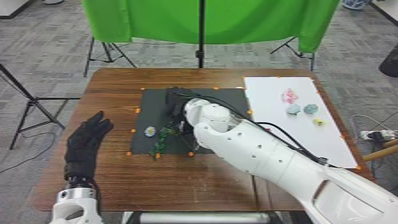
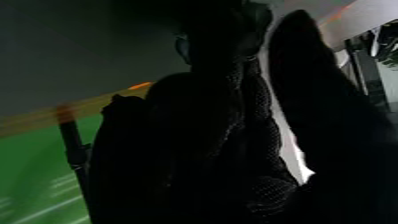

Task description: Arrange flowers

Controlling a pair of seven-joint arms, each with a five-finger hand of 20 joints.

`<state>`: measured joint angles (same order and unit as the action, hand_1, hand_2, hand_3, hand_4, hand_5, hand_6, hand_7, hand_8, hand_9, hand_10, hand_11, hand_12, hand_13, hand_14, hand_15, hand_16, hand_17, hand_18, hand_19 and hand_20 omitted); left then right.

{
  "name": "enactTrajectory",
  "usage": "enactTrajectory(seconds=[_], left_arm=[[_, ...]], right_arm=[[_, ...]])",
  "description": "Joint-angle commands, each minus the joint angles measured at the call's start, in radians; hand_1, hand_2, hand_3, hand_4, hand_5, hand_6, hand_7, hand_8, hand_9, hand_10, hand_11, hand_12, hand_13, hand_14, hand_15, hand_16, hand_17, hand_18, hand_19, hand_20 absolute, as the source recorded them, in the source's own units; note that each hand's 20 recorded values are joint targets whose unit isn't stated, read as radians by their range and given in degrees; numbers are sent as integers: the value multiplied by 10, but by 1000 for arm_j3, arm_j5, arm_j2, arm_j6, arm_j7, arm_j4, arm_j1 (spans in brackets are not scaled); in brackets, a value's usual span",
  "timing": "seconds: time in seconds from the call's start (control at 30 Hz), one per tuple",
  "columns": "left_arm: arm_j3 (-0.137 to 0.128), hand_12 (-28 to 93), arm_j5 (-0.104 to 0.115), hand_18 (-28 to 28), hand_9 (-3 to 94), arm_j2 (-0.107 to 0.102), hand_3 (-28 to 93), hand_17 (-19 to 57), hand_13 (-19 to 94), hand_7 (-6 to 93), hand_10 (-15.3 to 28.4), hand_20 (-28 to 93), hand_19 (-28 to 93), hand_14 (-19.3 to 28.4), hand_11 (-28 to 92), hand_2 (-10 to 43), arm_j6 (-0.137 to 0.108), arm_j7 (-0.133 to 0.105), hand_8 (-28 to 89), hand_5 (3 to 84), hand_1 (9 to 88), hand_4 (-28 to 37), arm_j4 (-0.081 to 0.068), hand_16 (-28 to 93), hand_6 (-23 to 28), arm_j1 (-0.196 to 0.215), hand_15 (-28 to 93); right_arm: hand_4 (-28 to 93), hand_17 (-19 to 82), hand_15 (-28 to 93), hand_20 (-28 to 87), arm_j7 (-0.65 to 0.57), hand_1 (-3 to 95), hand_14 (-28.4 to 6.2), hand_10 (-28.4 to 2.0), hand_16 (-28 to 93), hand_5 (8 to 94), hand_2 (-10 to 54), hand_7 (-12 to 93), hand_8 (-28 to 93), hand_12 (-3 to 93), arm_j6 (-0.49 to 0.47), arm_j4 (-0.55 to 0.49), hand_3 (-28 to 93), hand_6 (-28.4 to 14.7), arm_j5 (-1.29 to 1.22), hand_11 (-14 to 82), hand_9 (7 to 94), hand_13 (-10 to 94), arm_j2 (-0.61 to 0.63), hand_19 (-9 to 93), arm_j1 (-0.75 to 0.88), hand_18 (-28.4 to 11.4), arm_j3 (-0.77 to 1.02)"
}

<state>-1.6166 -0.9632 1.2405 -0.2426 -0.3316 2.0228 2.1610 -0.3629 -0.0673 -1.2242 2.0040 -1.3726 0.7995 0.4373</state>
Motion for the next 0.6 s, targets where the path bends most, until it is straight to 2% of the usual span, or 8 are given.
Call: enactTrajectory(seconds=[0.03,0.23,0.37,0.5,0.6], left_arm=[[10,143,-5,135,439,16,649,43,325,112,128,222,73,165,155,22,13,10,-48,457,222,-283,-15,31,32,30,244],[7,143,-8,135,438,17,649,43,325,112,129,222,73,164,155,21,13,21,-48,457,224,-283,-12,31,32,35,242],[7,143,-8,135,439,18,648,43,325,112,129,221,71,165,155,21,17,23,-48,458,224,-283,-12,32,32,35,241],[2,143,-8,136,439,17,646,42,325,112,129,222,72,165,155,22,19,24,-48,457,225,-283,-8,32,32,43,242],[-3,144,-8,136,439,15,647,42,324,112,128,221,72,165,155,22,16,23,-48,457,225,-283,-5,32,32,50,241]], right_arm=[[-191,658,563,526,-5,444,-30,-131,363,690,-95,158,-78,246,-11,-70,594,-21,-41,254,823,898,44,932,-13,-96,23],[-186,656,555,521,13,372,-35,-136,359,673,-95,143,-74,245,44,-197,578,-20,-154,251,824,900,150,932,-25,-105,71],[-177,653,553,522,23,356,-38,-136,359,671,-95,139,-73,245,90,-348,578,-20,-236,251,824,899,290,932,-5,-110,152],[-163,640,551,528,5,336,-43,-142,361,669,-95,136,-71,244,107,-525,588,-23,-190,239,811,890,471,932,88,-119,317],[-154,604,552,531,-56,333,-59,-154,360,656,-95,127,-68,242,108,-623,596,-25,-86,215,776,859,593,932,219,-135,488]])
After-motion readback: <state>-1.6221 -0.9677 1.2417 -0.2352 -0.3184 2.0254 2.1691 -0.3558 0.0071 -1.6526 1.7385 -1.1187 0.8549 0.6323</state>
